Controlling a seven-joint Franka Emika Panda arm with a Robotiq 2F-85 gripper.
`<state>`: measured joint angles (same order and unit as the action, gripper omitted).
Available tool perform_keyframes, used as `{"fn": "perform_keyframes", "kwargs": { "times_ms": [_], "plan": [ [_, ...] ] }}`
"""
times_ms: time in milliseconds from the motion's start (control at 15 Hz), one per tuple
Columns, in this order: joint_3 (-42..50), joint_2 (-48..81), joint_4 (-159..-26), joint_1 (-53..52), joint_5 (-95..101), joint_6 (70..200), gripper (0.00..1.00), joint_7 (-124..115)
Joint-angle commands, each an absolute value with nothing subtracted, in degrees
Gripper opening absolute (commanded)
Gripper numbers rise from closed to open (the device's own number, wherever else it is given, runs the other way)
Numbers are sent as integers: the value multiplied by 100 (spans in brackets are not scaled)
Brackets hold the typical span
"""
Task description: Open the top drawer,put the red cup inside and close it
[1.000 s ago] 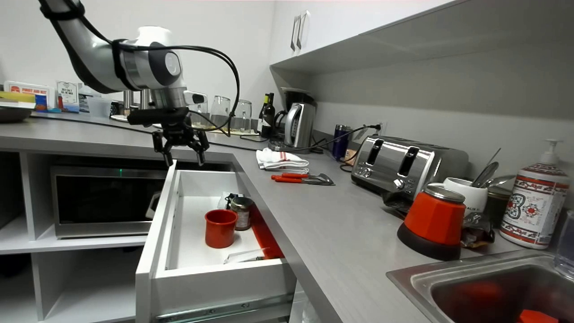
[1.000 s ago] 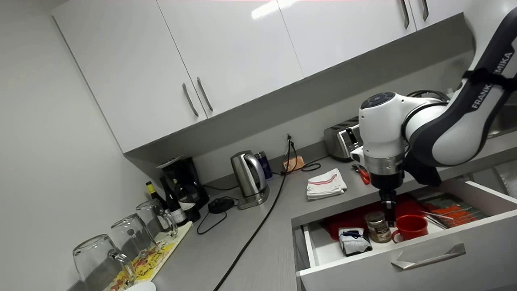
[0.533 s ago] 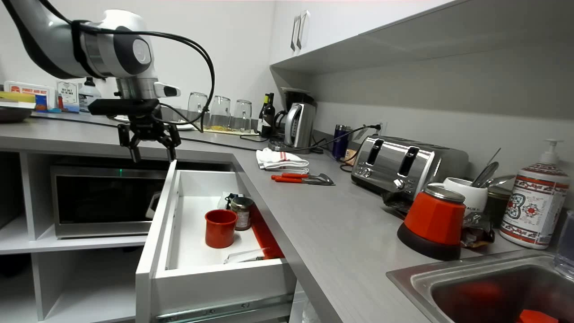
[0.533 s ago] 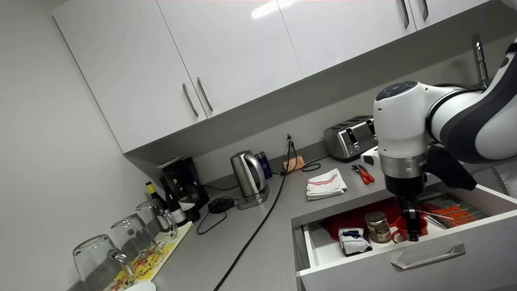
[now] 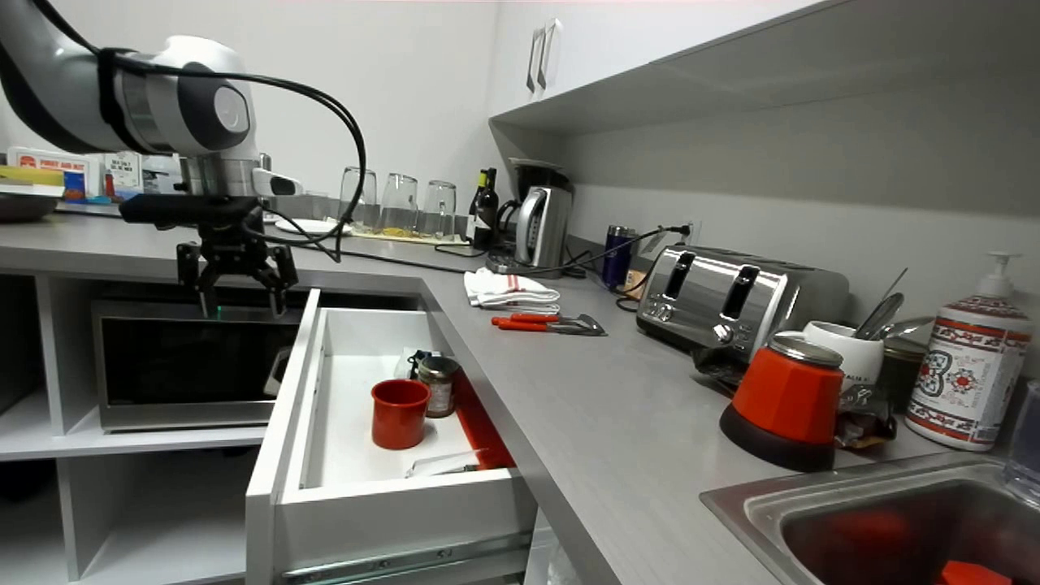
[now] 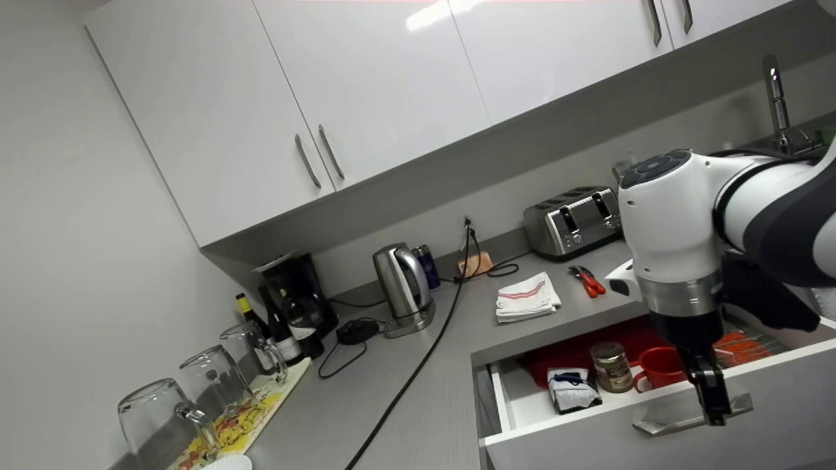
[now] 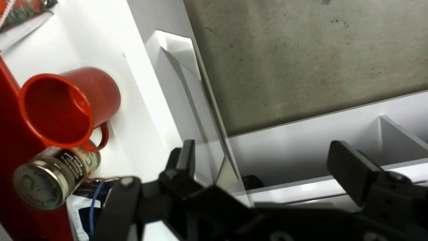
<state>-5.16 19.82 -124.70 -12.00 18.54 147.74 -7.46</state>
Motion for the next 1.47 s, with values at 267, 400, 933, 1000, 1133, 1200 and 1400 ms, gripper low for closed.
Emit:
{"fn": "perform_keyframes", "kwargs": {
  "times_ms": [267,400,933,1000,1133,1200,1400],
  "plan": [
    [-415,2216,-12581,-1315,1738,14793,100,-1013],
    [-312,2296,-12621,-1395,1848,14991,100,-1286],
    [976,2639,-12692,-2404,2473,16279,100,-3260],
    [1144,2692,-12667,-2563,2528,16283,100,-3448],
    [1387,2763,-12641,-2833,2611,16225,100,-3760],
    [1466,2790,-12638,-2931,2652,16200,100,-3890],
    [1658,2810,-12686,-3156,2773,16195,100,-4218]
  ]
}}
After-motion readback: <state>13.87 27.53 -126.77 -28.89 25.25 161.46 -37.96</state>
